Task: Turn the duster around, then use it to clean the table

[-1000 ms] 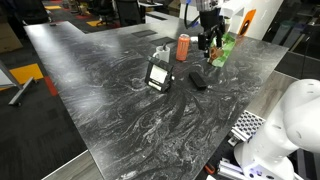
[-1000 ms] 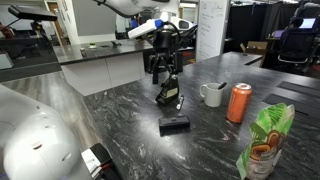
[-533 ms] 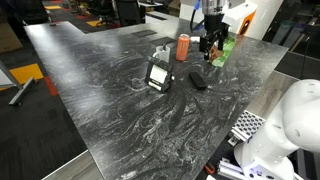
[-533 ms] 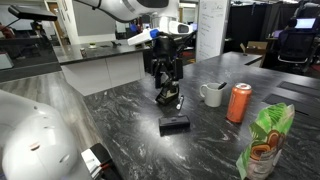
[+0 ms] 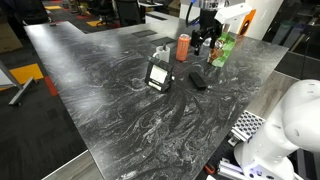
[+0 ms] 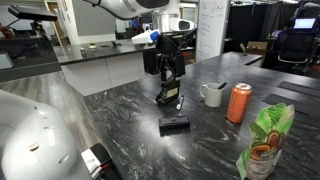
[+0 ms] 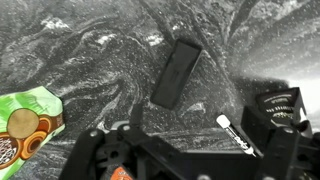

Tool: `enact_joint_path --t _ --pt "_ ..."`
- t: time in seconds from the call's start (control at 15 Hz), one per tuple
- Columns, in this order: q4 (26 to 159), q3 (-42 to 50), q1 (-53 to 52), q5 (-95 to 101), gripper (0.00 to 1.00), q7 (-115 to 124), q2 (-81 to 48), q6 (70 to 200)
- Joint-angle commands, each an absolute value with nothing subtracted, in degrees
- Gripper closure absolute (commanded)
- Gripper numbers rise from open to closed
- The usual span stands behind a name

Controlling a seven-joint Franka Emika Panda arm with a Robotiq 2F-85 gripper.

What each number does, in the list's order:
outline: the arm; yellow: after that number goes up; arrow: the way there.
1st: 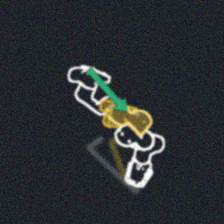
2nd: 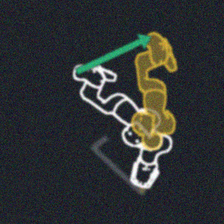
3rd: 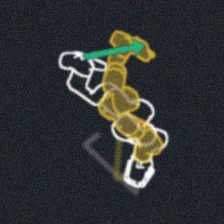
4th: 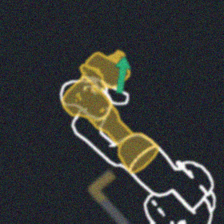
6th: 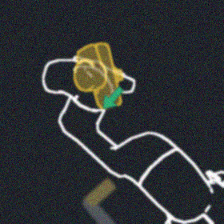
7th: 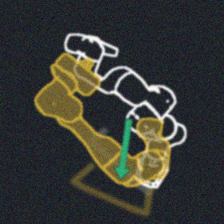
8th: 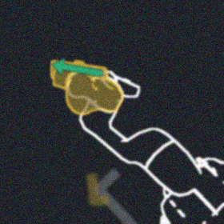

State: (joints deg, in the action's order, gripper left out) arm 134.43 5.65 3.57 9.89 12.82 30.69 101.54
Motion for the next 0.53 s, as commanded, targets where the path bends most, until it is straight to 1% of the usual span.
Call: enact_joint_path --t 0.0,0.13,0.47 --pt "136.7 6.6 5.8 2.8 0.00 15.3 30.5 109.9" --pt "139.7 5.8 7.7 1.3 0.00 19.3 31.3 116.0" --pt "147.5 1.2 13.7 5.8 0.00 32.8 31.6 131.2"
